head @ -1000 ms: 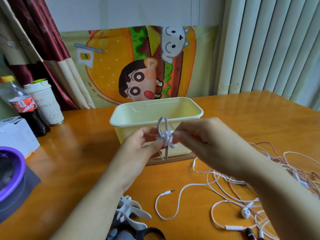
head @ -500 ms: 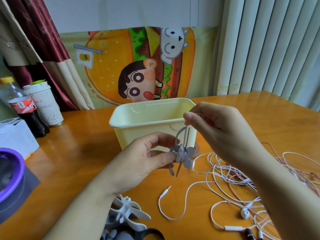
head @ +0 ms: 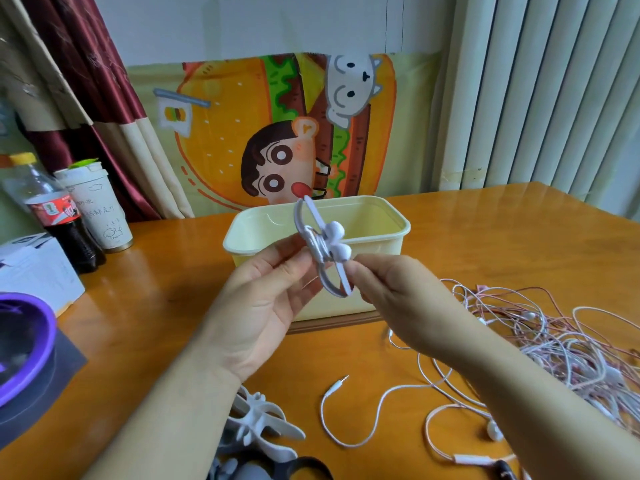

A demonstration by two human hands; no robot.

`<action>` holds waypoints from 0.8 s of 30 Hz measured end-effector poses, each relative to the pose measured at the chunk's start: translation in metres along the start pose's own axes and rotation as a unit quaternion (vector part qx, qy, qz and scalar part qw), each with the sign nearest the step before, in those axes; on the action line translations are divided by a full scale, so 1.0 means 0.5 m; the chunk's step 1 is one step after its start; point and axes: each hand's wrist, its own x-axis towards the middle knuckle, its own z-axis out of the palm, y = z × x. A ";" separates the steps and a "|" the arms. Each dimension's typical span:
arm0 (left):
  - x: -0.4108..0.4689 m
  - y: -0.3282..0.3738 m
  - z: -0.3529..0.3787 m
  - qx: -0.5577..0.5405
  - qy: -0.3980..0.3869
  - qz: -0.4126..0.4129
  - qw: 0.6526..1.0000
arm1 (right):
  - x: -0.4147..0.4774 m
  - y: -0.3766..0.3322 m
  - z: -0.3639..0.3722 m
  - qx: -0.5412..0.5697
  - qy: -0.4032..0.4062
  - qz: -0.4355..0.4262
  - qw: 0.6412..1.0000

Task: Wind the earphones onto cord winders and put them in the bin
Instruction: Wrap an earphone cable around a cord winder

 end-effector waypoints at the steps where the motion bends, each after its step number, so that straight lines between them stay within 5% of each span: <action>1: 0.002 -0.002 -0.003 -0.016 0.015 -0.005 1.000 | -0.002 0.000 -0.001 -0.015 -0.016 -0.005 1.000; 12: 0.002 -0.012 0.017 -0.011 0.092 -0.028 0.995 | -0.017 -0.022 -0.015 -0.150 -0.110 -0.021 0.982; 16: -0.002 -0.016 0.004 0.101 0.134 -0.018 0.986 | -0.027 -0.039 -0.036 -0.153 -0.132 -0.010 0.979; 24: -0.014 -0.024 0.015 0.319 0.102 -0.018 0.942 | -0.023 -0.046 -0.070 -0.160 -0.003 -0.054 0.986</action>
